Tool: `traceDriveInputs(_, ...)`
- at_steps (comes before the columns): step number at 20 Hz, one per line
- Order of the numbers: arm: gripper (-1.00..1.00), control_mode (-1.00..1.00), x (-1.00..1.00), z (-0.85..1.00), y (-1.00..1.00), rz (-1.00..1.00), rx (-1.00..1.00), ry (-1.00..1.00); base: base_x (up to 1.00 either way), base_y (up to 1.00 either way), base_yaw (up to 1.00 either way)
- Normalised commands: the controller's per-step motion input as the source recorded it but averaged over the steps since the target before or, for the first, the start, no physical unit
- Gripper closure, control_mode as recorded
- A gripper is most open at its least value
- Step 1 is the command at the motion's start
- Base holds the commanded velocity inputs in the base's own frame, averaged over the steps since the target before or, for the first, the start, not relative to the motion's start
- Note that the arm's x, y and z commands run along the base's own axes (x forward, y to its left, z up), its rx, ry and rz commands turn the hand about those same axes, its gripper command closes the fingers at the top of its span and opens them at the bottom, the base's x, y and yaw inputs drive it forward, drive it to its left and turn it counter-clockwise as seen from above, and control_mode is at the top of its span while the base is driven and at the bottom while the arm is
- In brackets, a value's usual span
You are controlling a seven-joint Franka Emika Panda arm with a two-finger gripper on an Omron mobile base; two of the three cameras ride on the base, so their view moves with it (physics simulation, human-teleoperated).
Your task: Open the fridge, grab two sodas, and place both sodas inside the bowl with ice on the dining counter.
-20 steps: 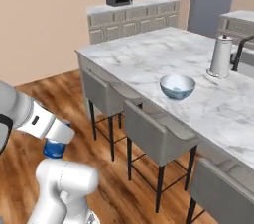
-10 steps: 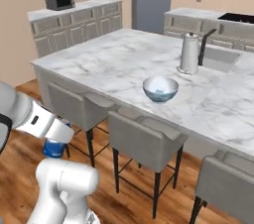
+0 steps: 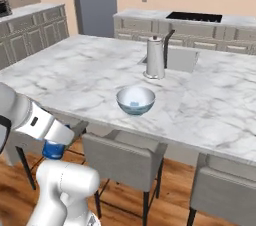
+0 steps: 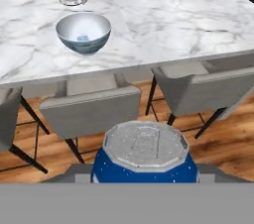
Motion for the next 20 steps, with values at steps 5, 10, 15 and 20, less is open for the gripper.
traceDriveInputs(5, 1.00, 1.00, 0.00, 0.00, 0.00, 0.00, 0.00, 0.00, 0.91, 0.23, -0.40)
traceDriveInputs(10, 1.00, -1.00, 0.60, 0.00, 0.07, -0.15, 0.01, 0.08, 0.37, 0.11, -0.13)
traceDriveInputs(15, 1.00, -1.00, 1.00, 0.00, 0.11, -0.08, 0.02, 0.15, 0.00, 0.00, 0.00)
traceDriveInputs(20, 1.00, -1.00, 1.00, -0.05, 0.00, 0.00, 0.05, 0.19, 0.00, 0.00, 0.00)
